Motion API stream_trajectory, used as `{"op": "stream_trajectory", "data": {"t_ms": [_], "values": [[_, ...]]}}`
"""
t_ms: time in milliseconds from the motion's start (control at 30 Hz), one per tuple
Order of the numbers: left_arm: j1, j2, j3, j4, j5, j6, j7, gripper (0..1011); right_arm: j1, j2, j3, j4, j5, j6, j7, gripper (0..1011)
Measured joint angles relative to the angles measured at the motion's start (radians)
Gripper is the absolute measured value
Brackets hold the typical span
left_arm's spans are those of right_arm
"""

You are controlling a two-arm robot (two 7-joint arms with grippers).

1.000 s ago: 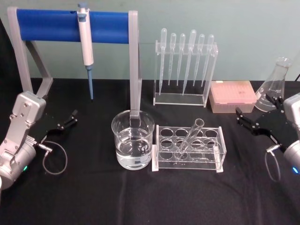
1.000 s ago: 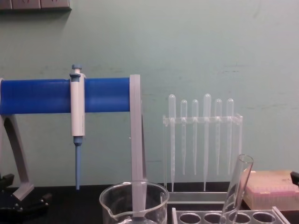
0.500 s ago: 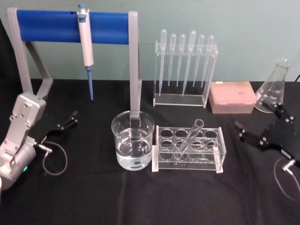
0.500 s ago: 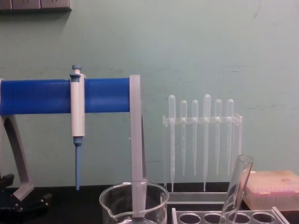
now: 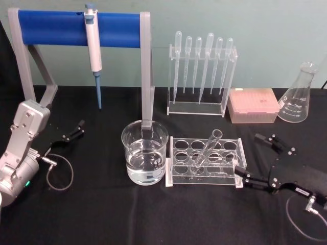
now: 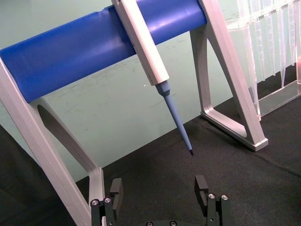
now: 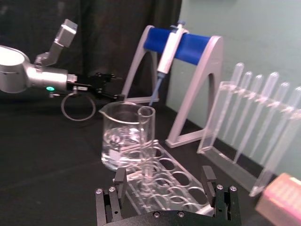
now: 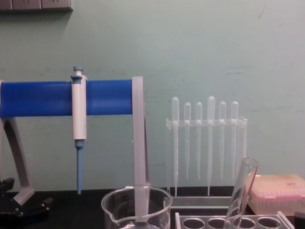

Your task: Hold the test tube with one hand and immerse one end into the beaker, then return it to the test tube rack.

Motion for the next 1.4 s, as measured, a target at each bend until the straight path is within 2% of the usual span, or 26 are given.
{"op": "stream_trajectory", "data": {"t_ms": [167, 267, 433, 533, 933, 1100, 1400], "values": [[0.000, 0.000, 0.000, 0.000, 0.000, 0.000, 0.000, 1000, 0.019, -0.018, -0.012, 0.012, 0.027, 0.035, 0.045, 1002], [0.000, 0.000, 0.000, 0.000, 0.000, 0.000, 0.000, 1000, 0.033, -0.042, -0.019, 0.019, 0.050, 0.070, 0.070, 1003], [0.000, 0.000, 0.000, 0.000, 0.000, 0.000, 0.000, 1000, 0.062, -0.081, -0.029, 0.041, 0.059, 0.105, 0.077, 1003], [0.000, 0.000, 0.000, 0.000, 0.000, 0.000, 0.000, 1000, 0.089, -0.113, -0.041, 0.059, 0.048, 0.126, 0.080, 1003], [0.000, 0.000, 0.000, 0.000, 0.000, 0.000, 0.000, 1000, 0.163, -0.189, -0.068, 0.105, 0.003, 0.171, 0.082, 1003], [0.000, 0.000, 0.000, 0.000, 0.000, 0.000, 0.000, 1000, 0.189, -0.214, -0.081, 0.126, -0.005, 0.184, 0.083, 1003], [0.000, 0.000, 0.000, 0.000, 0.000, 0.000, 0.000, 1000, 0.216, -0.235, -0.094, 0.143, -0.024, 0.191, 0.082, 1003]]}}
